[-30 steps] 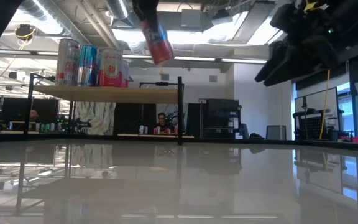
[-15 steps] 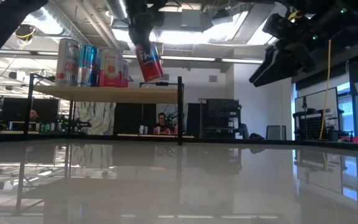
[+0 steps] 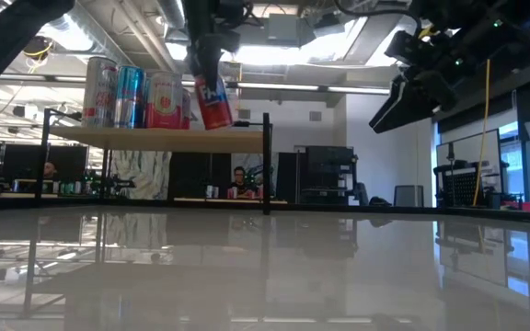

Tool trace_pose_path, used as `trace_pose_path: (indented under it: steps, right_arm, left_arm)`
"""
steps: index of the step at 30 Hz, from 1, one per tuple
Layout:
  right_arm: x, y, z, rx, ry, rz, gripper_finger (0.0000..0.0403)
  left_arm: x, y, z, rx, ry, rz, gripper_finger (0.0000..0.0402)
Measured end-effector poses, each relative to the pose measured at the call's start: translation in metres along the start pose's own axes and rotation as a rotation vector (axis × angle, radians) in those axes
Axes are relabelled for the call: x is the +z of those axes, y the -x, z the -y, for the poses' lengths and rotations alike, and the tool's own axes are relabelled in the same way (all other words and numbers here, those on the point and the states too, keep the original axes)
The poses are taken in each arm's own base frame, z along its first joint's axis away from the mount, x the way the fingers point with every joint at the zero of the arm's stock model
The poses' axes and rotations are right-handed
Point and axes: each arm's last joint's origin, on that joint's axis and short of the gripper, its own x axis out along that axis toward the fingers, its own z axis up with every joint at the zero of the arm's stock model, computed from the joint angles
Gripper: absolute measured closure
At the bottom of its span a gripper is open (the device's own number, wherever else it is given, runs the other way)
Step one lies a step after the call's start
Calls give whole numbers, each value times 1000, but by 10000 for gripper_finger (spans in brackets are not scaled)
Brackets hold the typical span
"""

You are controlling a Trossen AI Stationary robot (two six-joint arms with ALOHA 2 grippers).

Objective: Place canned beverage on shelf
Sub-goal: Put the bottom red soda can on the shelf

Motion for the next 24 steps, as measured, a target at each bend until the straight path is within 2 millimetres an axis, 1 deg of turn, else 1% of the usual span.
trace_pose_path:
  steps: [10, 14, 24]
  right_arm:
    - [-1, 0, -1, 5, -27, -6, 132]
    - [0, 0, -1, 20, -28, -2, 132]
    - [0, 0, -1, 19, -21, 0, 132]
  left_arm:
    - [-4, -18, -1, -51, 5, -64, 123]
    - [-4, -20, -1, -36, -9, -73, 121]
    - [-3, -20, -2, -28, -50, -64, 76]
